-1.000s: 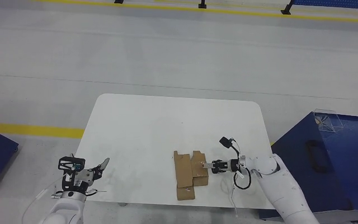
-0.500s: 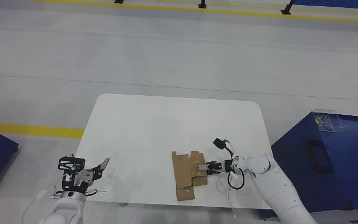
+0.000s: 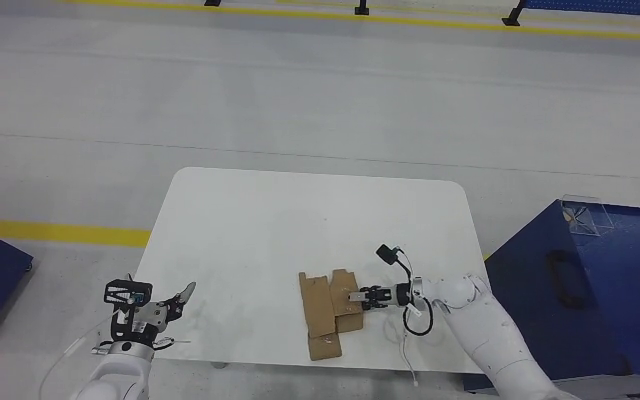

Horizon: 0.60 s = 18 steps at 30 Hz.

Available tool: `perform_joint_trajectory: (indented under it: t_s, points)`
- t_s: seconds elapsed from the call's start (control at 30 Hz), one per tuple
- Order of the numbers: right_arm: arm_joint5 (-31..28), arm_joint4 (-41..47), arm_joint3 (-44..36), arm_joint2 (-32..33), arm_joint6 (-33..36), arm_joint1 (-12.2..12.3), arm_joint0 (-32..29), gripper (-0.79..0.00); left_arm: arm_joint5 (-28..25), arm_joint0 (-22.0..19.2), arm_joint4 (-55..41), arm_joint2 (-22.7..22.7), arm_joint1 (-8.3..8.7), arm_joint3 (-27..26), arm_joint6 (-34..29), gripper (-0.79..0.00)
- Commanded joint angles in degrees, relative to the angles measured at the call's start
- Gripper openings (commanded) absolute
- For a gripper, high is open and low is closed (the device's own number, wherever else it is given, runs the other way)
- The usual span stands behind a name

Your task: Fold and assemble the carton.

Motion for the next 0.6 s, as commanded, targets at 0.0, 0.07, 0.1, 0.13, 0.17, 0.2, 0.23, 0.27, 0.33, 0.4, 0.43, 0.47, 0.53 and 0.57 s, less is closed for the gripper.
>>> perform_joint_trajectory:
  t_s: [0.0,0.07,0.1,0.13,0.17,0.2,0.23,0.27,0.33,0.4,0.43,0.47,0.53,0.57]
  points:
    - [-0.32,-0.16,1.19,-1.05,-0.55,-0.43,0.57,-0.385,0.0,0.0,0.0,0.0,0.0,0.0,0.0,0.0]
    - [-1.34,-0.03,2.24,-2.17,-1.31,-0.97,1.06,-0.342,0.0,0.0,0.0,0.0,0.0,0.0,0.0,0.0]
    - [-2.34,0.78,2.89,-2.72,-0.86,-1.26,1.17,-0.36,0.0,0.0,0.0,0.0,0.0,0.0,0.0,0.0]
    - [-2.91,1.4,3.84,-3.13,-0.47,-1.52,1.54,-0.394,0.0,0.0,0.0,0.0,0.0,0.0,0.0,0.0]
    - [-3.5,2.05,4.73,-3.51,-0.34,-1.79,1.94,-0.385,0.0,0.0,0.0,0.0,0.0,0.0,0.0,0.0]
    - [-4.15,2.62,5.51,-3.99,0.03,-2.08,2.26,-0.382,0.0,0.0,0.0,0.0,0.0,0.0,0.0,0.0]
    - [-4.59,3.3,6.37,-4.4,0.42,-2.36,2.62,-0.413,0.0,0.0,0.0,0.0,0.0,0.0,0.0,0.0]
    - [-4.72,3.84,7.31,-4.83,0.69,-2.66,3.01,-0.437,0.0,0.0,0.0,0.0,0.0,0.0,0.0,0.0]
    - [-5.26,4.04,8.79,-5.76,0.36,-3.25,3.82,-0.708,0.0,0.0,0.0,0.0,0.0,0.0,0.0,0.0]
    - [-6.42,5.15,9.86,-6.43,0.5,-3.81,4.25,-0.785,0.0,0.0,0.0,0.0,0.0,0.0,0.0,0.0]
    - [-7.15,5.86,10.39,-6.67,0.93,-4.04,4.45,-0.785,0.0,0.0,0.0,0.0,0.0,0.0,0.0,0.0]
    - [-7.8,7.03,10.94,-6.73,1.4,-4.26,4.63,-0.785,0.0,0.0,0.0,0.0,0.0,0.0,0.0,0.0]
    - [-9.41,10.19,12.06,-6.46,3.19,-4.56,4.95,-0.785,0.0,0.0,0.0,0.0,0.0,0.0,0.0,0.0]
    - [-9.29,11.82,12.25,-6.35,3.55,-4.65,5.07,-0.785,0.0,0.0,0.0,0.0,0.0,0.0,0.0,0.0]
